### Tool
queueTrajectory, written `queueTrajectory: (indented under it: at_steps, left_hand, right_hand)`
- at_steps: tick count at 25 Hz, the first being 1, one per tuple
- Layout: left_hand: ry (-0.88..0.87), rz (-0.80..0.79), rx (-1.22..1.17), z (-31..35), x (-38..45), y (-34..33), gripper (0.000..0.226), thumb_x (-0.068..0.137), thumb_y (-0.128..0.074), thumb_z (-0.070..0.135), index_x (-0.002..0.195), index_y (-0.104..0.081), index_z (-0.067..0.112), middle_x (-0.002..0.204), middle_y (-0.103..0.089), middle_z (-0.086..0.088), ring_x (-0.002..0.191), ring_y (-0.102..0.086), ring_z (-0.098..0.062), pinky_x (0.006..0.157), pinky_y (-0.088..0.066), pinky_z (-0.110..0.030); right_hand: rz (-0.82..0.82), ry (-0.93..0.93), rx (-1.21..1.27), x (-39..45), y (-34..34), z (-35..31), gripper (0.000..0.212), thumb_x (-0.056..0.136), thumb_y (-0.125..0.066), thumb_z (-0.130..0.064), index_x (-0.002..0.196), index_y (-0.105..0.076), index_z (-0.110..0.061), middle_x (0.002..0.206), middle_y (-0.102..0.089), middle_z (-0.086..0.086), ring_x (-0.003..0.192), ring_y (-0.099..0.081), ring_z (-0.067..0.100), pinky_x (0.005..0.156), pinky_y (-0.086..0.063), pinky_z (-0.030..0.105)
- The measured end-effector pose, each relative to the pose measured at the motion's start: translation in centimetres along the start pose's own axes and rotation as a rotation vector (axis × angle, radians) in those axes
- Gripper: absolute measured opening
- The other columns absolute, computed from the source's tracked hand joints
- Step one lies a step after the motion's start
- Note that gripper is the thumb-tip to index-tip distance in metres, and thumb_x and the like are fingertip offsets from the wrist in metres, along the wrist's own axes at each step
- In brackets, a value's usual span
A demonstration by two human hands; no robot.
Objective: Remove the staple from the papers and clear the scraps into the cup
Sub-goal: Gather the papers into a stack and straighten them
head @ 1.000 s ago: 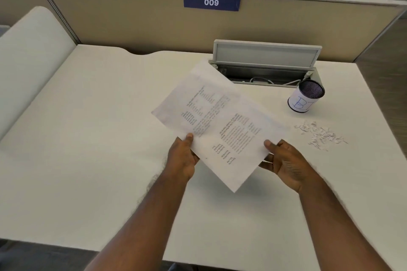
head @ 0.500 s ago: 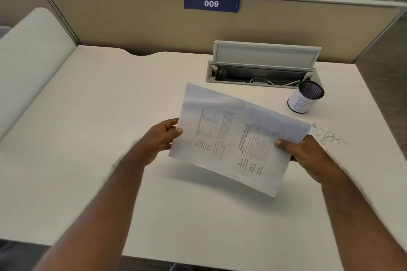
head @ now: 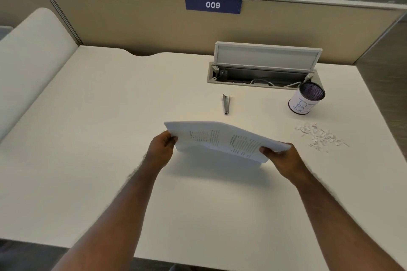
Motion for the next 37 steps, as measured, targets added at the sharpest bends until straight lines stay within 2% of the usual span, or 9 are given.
queueTrajectory:
  at_steps: [4,8,10,15,22,25,28,31,37]
  left_hand:
    - [0.008,0.002,0.026,-0.2,-0.1,0.1,0.024,0.098,-0.050,0.006,0.114,-0.067,0.009,0.108,-0.071,-0.003,0.101,-0.062,-0.020,0.086,-0.041,-0.026]
    - [-0.053,-0.013,0.112,2.4,0.2,1.0,0.025,0.098,-0.048,0.007,0.114,-0.067,0.010,0.108,-0.070,-0.003,0.098,-0.062,-0.020,0.080,-0.042,-0.023]
    - [-0.109,-0.026,0.214,4.4,0.7,1.9,0.024,0.097,-0.048,0.007,0.110,-0.068,0.007,0.108,-0.071,-0.008,0.097,-0.063,-0.026,0.082,-0.048,-0.029]
    - [-0.165,-0.226,0.499,9.7,1.8,2.8,0.024,0.096,-0.047,0.012,0.106,-0.069,0.011,0.108,-0.070,-0.006,0.099,-0.062,-0.026,0.086,-0.050,-0.040]
    - [-0.284,-0.529,0.820,14.1,1.7,-0.9,0.017,0.099,-0.045,0.018,0.097,-0.061,0.023,0.098,-0.058,0.003,0.094,-0.054,-0.019,0.077,-0.038,-0.031]
    - [-0.267,-0.476,0.684,13.7,2.1,-1.5,0.023,0.099,-0.045,0.017,0.114,-0.061,0.021,0.109,-0.061,0.001,0.097,-0.055,-0.017,0.078,-0.040,-0.030]
    - [-0.370,-0.098,0.456,12.6,2.5,0.0,0.034,0.095,-0.056,0.015,0.129,-0.056,0.019,0.125,-0.060,0.000,0.111,-0.055,-0.016,0.089,-0.039,-0.023]
    - [-0.191,0.149,0.178,9.8,2.0,1.3,0.046,0.093,-0.060,0.020,0.138,-0.050,0.013,0.133,-0.057,-0.004,0.120,-0.055,-0.019,0.098,-0.039,-0.024]
    - [0.201,-0.335,-0.250,4.0,-0.4,-1.3,0.033,0.099,-0.052,0.031,0.123,-0.063,0.011,0.118,-0.070,-0.010,0.105,-0.067,-0.028,0.095,-0.050,-0.044]
  right_hand:
    - [0.014,-0.011,-0.006,0.2,0.0,0.4,0.024,0.084,-0.071,-0.003,0.085,-0.072,-0.027,0.083,-0.073,-0.004,0.074,-0.067,0.006,0.062,-0.049,0.004]
    - [-0.038,-0.019,0.013,0.4,1.0,-1.0,0.030,0.080,-0.074,-0.001,0.077,-0.073,-0.031,0.083,-0.073,-0.013,0.071,-0.067,-0.009,0.066,-0.052,0.009]
    - [-0.205,-0.036,0.052,0.2,2.5,-2.1,0.016,0.080,-0.077,-0.013,0.091,-0.077,-0.026,0.092,-0.077,-0.007,0.081,-0.069,-0.001,0.073,-0.054,0.017]
    - [-0.644,-0.260,0.125,-0.4,5.2,-4.0,0.065,0.069,-0.073,-0.057,0.126,-0.064,-0.028,0.121,-0.070,0.003,0.105,-0.066,0.018,0.088,-0.055,0.034]
    - [-0.593,-0.208,-0.125,-0.8,-1.4,-3.6,0.014,0.090,-0.066,-0.017,0.101,-0.074,-0.022,0.097,-0.078,0.000,0.085,-0.073,0.012,0.068,-0.058,0.026]
    - [-0.539,-0.218,-0.039,-0.8,-2.1,-2.3,0.016,0.092,-0.062,-0.015,0.102,-0.074,-0.020,0.095,-0.078,0.003,0.086,-0.075,0.020,0.065,-0.059,0.029]
    - [-0.446,-0.255,0.097,-1.1,-2.2,-0.4,0.018,0.093,-0.061,-0.016,0.107,-0.072,-0.014,0.099,-0.077,0.010,0.087,-0.074,0.025,0.067,-0.059,0.033]
    - [-0.350,-0.319,0.291,-2.0,-2.9,1.7,0.017,0.093,-0.060,-0.016,0.104,-0.074,-0.016,0.104,-0.076,0.010,0.089,-0.074,0.025,0.065,-0.059,0.031]
    - [-0.314,-0.441,0.472,-4.3,-5.7,5.3,0.039,0.075,-0.072,-0.032,0.112,-0.070,-0.019,0.114,-0.074,0.008,0.098,-0.072,0.028,0.069,-0.059,0.034]
Point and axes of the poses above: each hand's wrist, its own x-axis towards the middle knuckle, its own y-axis out of the back of the hand, z = x × y, the point moved 4 cm from there along x, towards the middle knuckle
